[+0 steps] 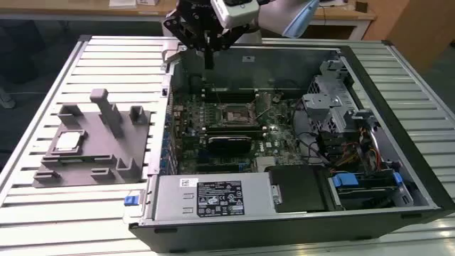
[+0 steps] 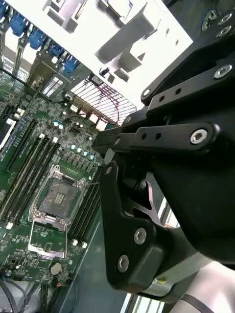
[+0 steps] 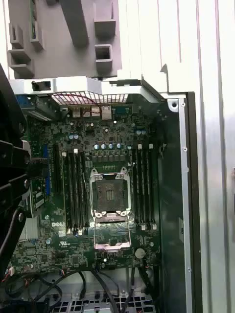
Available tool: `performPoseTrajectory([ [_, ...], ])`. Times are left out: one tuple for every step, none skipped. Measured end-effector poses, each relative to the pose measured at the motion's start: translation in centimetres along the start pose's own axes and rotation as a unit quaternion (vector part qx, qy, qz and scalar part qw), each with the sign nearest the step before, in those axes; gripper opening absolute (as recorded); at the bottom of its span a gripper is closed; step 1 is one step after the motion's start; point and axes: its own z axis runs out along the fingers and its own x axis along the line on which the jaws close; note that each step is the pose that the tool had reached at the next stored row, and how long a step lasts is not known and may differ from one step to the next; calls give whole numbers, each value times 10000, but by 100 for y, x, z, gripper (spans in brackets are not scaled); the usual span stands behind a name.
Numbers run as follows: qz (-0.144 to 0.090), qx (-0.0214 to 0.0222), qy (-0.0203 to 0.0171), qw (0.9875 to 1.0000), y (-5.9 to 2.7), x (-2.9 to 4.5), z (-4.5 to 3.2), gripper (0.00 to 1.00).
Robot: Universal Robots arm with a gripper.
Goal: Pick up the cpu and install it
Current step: 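Reach for the cpu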
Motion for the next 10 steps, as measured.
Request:
performPoseTrajectory([
  [0, 0, 0, 10000, 0, 0, 0, 11],
  [0, 0, 0, 10000, 0, 2, 0, 11],
  [1, 0, 0, 10000, -1, 7, 0, 11],
  [1, -1, -1, 10000, -2, 16, 0, 11],
  [0, -1, -1, 10000, -2, 25, 0, 11],
  [0, 0, 0, 10000, -3, 35, -1, 11],
  [0, 0, 0, 10000, -4, 49, -1, 11],
  [0, 0, 0, 10000, -5, 64, -2, 11],
  [0, 0, 0, 10000, -7, 93, -2, 11],
  [0, -1, 0, 10000, -8, 102, -2, 11],
])
